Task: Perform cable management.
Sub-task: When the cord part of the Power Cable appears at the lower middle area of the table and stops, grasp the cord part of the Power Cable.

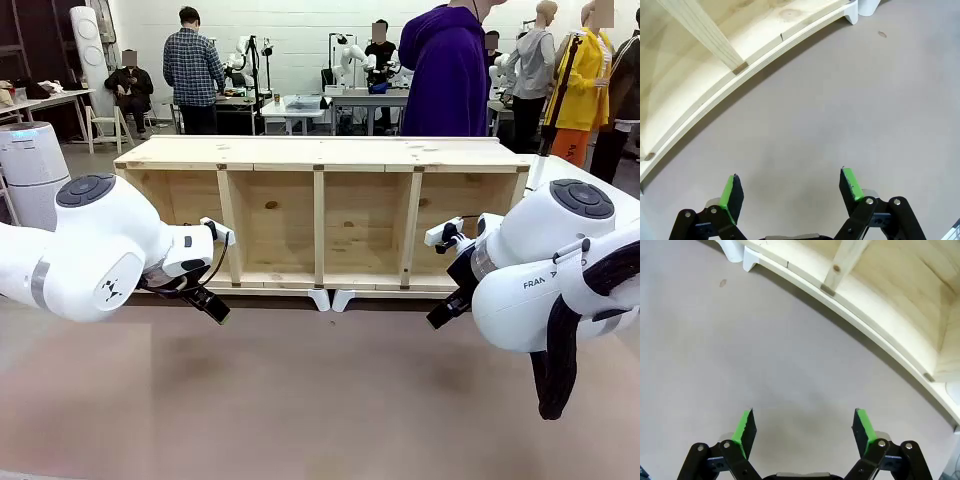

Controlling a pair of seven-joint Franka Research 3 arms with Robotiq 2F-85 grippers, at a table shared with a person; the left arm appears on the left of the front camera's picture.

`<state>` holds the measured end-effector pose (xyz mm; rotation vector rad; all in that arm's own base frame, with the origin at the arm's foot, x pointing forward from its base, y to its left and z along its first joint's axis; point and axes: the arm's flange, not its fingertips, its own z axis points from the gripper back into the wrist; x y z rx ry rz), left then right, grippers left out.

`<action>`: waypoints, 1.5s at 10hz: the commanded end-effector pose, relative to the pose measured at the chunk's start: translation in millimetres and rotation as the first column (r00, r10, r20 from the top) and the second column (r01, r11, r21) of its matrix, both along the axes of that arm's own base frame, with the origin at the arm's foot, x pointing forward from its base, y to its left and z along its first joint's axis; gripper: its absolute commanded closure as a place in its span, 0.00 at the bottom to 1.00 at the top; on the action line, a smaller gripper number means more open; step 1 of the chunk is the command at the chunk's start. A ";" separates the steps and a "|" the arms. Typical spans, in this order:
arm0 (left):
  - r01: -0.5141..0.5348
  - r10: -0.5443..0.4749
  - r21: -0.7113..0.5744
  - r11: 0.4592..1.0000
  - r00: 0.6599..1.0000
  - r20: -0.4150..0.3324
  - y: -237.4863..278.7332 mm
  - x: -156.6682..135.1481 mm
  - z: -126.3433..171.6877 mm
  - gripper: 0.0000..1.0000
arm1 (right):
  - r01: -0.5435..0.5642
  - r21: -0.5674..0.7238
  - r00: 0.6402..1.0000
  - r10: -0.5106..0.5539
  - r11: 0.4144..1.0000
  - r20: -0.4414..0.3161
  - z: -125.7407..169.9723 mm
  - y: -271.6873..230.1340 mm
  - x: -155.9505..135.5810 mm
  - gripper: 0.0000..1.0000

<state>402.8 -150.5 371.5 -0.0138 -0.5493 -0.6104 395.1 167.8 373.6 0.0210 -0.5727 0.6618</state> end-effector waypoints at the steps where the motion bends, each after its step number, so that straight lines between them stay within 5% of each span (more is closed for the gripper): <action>1: 0.000 0.000 0.000 1.000 1.000 0.000 -0.1 -0.1 0.0 0.00 | 0.000 0.000 1.000 0.000 1.000 0.000 0.0 0.0 0.0 0.00; 10: -0.010 0.010 -0.010 1.000 1.000 0.009 0.9 -3.5 9.7 0.00 | -0.001 -0.001 1.000 0.001 1.000 0.000 0.0 0.2 -0.1 0.00; 15: -0.031 0.032 -0.013 0.999 0.994 0.104 33.3 -98.4 71.3 0.00 | 0.113 -0.022 0.978 -0.107 0.993 0.179 83.4 -18.6 -88.9 0.00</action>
